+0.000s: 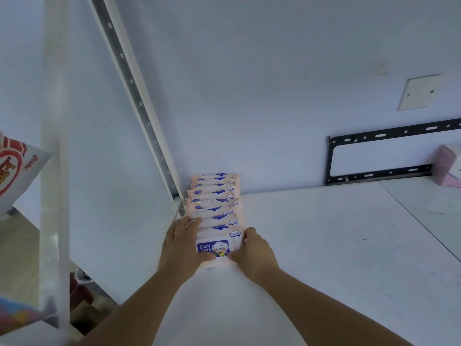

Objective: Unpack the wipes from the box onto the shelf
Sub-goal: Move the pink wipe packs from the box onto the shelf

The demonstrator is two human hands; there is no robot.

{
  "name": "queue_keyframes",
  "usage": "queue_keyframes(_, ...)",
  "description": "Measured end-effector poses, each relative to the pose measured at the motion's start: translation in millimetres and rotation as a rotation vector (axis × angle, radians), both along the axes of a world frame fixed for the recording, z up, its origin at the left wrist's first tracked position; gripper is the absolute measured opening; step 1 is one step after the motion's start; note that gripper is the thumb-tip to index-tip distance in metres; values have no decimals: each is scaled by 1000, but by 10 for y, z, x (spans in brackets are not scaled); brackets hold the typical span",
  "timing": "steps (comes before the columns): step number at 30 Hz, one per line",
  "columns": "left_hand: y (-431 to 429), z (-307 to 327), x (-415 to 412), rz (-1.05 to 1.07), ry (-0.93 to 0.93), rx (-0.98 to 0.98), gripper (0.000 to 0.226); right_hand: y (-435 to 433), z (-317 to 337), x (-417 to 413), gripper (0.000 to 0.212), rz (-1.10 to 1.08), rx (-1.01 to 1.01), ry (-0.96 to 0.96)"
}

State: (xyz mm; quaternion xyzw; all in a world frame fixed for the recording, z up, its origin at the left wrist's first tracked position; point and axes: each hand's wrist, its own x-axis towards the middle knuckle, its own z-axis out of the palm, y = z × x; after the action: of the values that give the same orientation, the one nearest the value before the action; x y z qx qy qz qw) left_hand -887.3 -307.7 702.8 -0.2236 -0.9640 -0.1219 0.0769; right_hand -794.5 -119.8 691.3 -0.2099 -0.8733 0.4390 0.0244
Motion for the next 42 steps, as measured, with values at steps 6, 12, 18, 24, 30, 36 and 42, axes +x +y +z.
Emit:
queue_keyframes(6, -27, 42, 131, 52, -16, 14, 106, 134, -63, 116, 71, 29, 82, -25)
queue_keyframes(12, 8, 158, 415, 16, 50, 32, 85, 345, -51, 317, 60, 46, 79, 67)
queue_keyframes(18, 163, 292, 649, -123, -170, 182, 48, 578, 99, 759, 33, 95, 74, 129)
queue_keyframes(24, 357, 330, 965, -271, -470, 310, 23, 711, 282, 1400, 22, 38, 124, 122)
queue_keyframes(30, 402, 368, 1534, -467, -566, 274, 11, 650, 323, 2249, 23, -118, 145, 54)
queue_keyframes(36, 537, 276, 2228, -637, -636, 195, 9, 582, 349, 3303, 22, -289, 186, 4)
queue_keyframes(42, 893, 280, 2961, -777, -668, 104, 11, 687, 432, 4310, 22, -403, 252, -71)
